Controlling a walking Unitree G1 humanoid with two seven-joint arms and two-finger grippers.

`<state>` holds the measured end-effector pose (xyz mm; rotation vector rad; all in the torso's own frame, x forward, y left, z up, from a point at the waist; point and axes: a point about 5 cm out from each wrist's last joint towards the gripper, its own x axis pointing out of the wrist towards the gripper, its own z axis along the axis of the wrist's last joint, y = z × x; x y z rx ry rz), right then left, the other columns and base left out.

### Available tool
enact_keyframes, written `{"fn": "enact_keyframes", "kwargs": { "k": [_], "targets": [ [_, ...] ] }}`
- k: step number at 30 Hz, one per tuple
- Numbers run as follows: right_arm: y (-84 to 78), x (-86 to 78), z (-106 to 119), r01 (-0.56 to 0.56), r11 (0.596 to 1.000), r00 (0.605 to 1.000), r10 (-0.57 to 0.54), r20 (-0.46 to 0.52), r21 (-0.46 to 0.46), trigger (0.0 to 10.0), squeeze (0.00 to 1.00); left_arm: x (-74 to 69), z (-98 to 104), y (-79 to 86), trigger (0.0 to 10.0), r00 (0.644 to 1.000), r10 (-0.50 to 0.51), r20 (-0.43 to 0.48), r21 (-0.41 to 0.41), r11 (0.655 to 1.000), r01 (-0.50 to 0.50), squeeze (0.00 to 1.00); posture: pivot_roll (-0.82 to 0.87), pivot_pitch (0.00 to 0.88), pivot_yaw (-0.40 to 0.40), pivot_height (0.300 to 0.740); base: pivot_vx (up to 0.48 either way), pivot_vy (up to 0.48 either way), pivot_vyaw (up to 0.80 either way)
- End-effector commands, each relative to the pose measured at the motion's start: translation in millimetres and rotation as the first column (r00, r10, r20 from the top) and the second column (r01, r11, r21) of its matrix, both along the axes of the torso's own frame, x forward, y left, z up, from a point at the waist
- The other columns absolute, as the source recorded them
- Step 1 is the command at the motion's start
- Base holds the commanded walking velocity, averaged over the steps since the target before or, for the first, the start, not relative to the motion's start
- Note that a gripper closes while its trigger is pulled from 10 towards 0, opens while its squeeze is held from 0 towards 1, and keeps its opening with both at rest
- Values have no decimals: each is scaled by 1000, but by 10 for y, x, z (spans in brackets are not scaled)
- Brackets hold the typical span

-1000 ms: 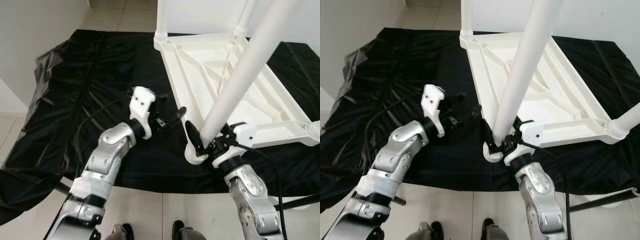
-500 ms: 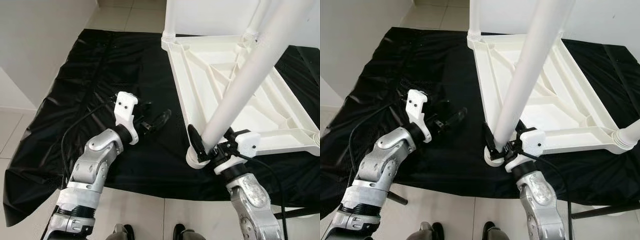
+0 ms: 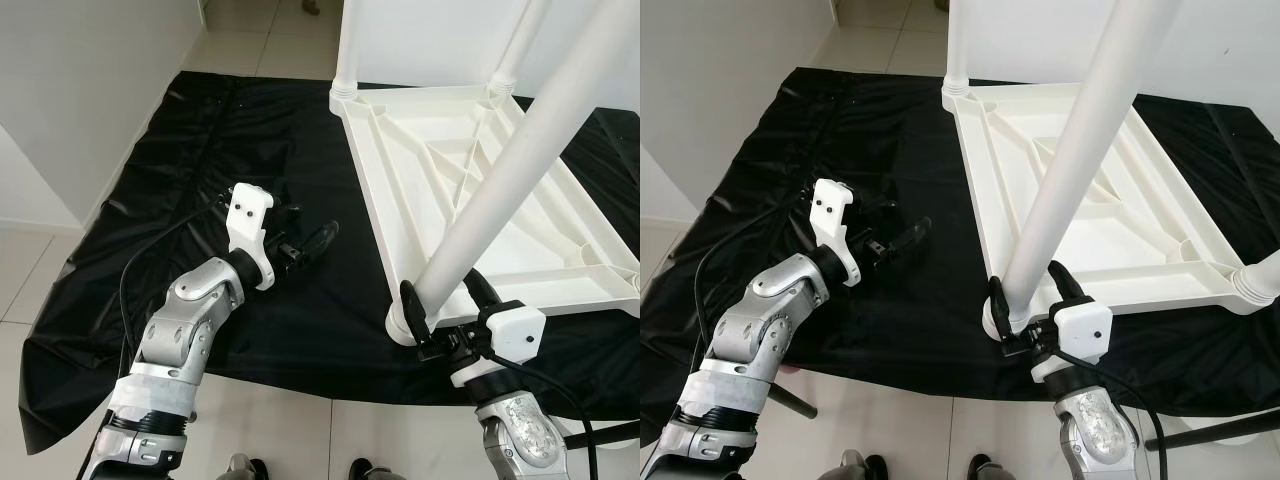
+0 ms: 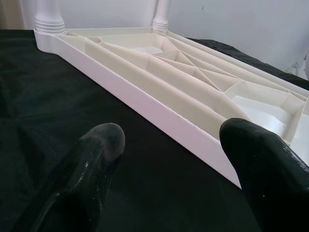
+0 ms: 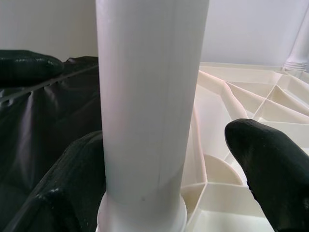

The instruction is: Building children table

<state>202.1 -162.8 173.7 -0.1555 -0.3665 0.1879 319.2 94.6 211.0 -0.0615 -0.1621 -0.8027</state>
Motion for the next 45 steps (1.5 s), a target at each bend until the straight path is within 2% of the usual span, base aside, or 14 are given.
{"fn": "enact_keyframes", "kwargs": {
  "k": [1, 6, 11, 15, 18, 19, 21, 22, 25, 34, 37, 38, 40, 45],
  "targets": [
    [-71, -51, -26, 30, 999, 1000, -30, -5, -18, 10000, 0, -1, -34, -18, 10000, 1000, -15, -18, 18, 1000, 16, 0, -42, 143, 29, 740, 0, 0, 0],
    [-204, -188, -230, 8, 995, 997, -16, -82, -97, 10000, 0, 19, -30, -20, 10000, 1000, -13, -15, 21, 1000, 13, 0, -51, 142, 27, 740, 0, 0, 0],
    [-293, -238, -311, 9, 992, 993, -24, -115, -127, 10000, 0, 26, -27, -23, 10000, 1000, -12, -14, 21, 1000, 13, 0, -55, 141, 27, 740, 0, 0, 0],
    [-461, -258, -380, 82, 990, 984, -99, -148, -118, 10000, 0, 43, -24, -29, 10000, 1000, -12, -15, 17, 1000, 12, 0, -64, 135, 24, 740, 0, 0, 0],
    [-509, -273, -396, 109, 986, 981, -127, -148, -126, 10000, 0, 45, -22, -34, 10000, 1000, -12, -11, 18, 1000, 12, 0, -64, 135, 24, 740, 0, 0, 0],
    [-576, -280, -423, 159, 981, 972, -175, -158, -112, 10000, 0, 47, -22, -37, 10000, 1000, -12, -10, 19, 1000, 12, 0, -68, 134, 24, 740, 0, 0, 0],
    [-576, -280, -423, 159, 981, 972, -175, -158, -112, 10000, 0, 47, -22, -37, 10000, 1000, -12, -10, 19, 1000, 12, 0, -68, 134, 24, 740, 0, 0, 0],
    [-703, -277, -459, 274, 959, 945, -281, -167, -65, 10000, 0, 57, -30, -41, 10000, 1000, -11, -11, 20, 1000, 11, 0, -68, 134, 24, 740, 0, 0, 0],
    [-752, -256, -470, 344, 938, 924, -345, -167, -35, 10000, 0, 63, -39, -48, 10000, 1000, -10, -11, 22, 1000, 10, 0, -68, 132, 25, 740, 0, 0, 0],
    [-712, -187, -537, 451, 892, 880, -444, -171, 5, 10000, 0, 76, -108, -110, 10000, 1000, -29, -4, 74, 997, 29, 0, -58, 121, 19, 740, 0, 0, 0],
    [-697, -169, -571, 487, 873, 861, -474, -185, 34, 10000, 0, 79, -149, -162, 10000, 999, -53, 5, 121, 991, 52, 0, -56, 120, 18, 740, 0, 0, 0],
    [-680, -142, -575, 519, 852, 845, -500, -191, 66, 10000, 0, 83, -192, -233, 10000, 996, -84, 22, 175, 981, 79, 0, -56, 120, 18, 740, 0, 0, 0],
    [-679, -132, -569, 541, 837, 833, -521, -189, 78, 10000, 0, 85, -205, -272, 10000, 995, -100, 30, 194, 977, 92, 0, -60, 115, 19, 740, 0, 0, 0],
    [-683, -110, -560, 579, 809, 810, -558, -182, 97, 10000, 0, 97, -191, -339, 10000, 991, -123, 45, 202, 973, 112, 0, -66, 108, 24, 740, 0, 0, 0]
  ]
}}
